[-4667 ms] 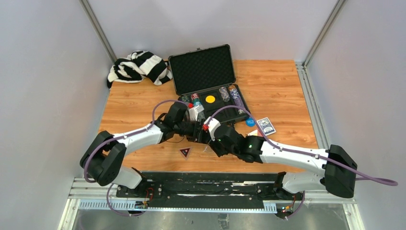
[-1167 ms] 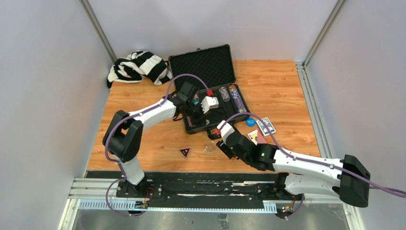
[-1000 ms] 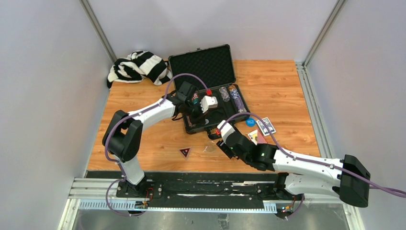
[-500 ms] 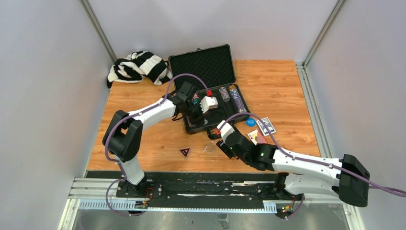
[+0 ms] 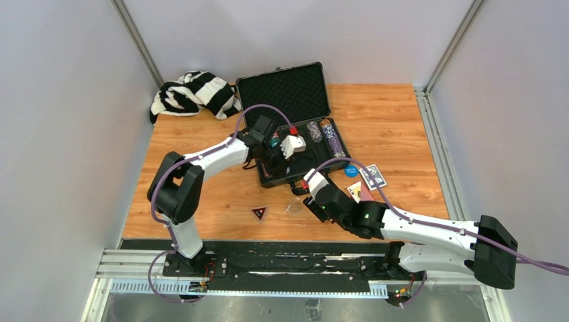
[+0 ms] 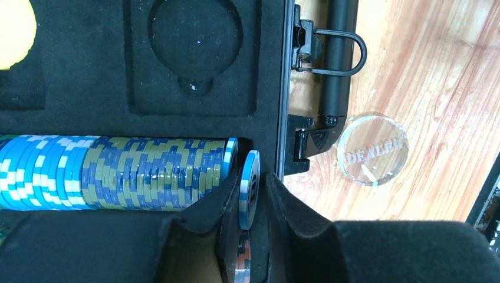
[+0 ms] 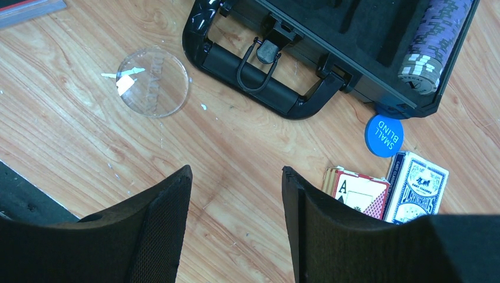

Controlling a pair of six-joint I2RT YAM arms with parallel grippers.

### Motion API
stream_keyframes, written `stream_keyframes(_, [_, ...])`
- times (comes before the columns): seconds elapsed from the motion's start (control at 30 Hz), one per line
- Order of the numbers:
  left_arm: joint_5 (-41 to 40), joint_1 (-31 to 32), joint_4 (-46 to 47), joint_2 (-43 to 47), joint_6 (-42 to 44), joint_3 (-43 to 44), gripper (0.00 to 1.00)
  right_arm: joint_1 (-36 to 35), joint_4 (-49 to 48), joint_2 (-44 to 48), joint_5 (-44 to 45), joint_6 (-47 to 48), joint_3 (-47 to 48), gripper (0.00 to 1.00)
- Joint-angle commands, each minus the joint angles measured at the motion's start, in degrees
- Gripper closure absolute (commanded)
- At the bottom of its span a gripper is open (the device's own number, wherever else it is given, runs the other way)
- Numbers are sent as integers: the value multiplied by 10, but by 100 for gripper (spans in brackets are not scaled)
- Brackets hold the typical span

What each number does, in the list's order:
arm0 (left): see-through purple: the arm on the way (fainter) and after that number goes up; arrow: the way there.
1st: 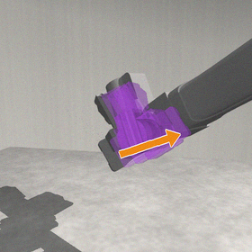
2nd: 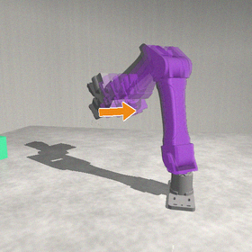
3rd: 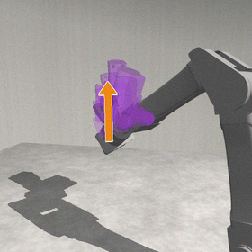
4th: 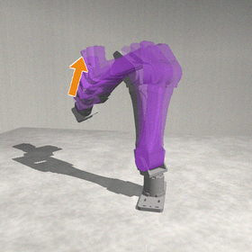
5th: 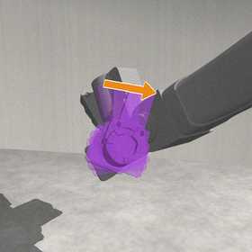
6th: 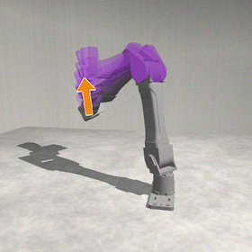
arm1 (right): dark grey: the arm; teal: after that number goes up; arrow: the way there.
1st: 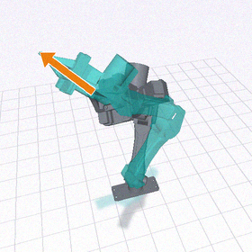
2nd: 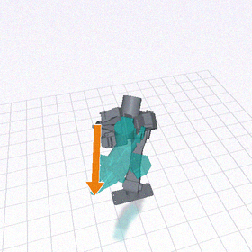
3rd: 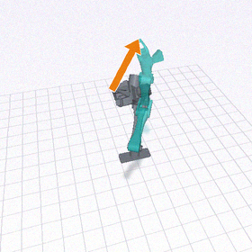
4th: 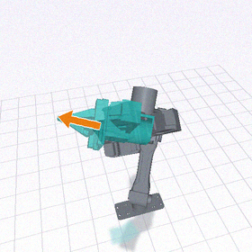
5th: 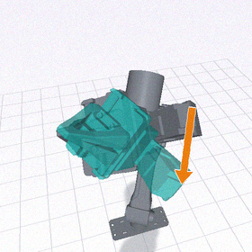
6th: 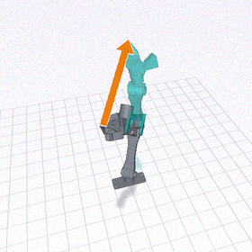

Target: Pack up texas hold em set

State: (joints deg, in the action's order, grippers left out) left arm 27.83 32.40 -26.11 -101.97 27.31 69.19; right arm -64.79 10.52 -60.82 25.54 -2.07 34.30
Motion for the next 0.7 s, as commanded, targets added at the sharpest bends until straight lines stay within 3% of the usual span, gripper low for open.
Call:
stream_keyframes(0.0, [-44,-4,6,-10,0,5,72,6,-6,-2,11,4,-7,43])
stream_keyframes(0.4, [-46,2,0,12,-7,11,80,6,-7,-3,9,4,-7,43])
stream_keyframes(0.6, [-58,4,-8,9,-11,21,99,6,-10,-6,7,4,-8,43])
stream_keyframes(0.67, [-54,4,-5,13,-15,23,100,6,-11,-9,6,4,-8,43])
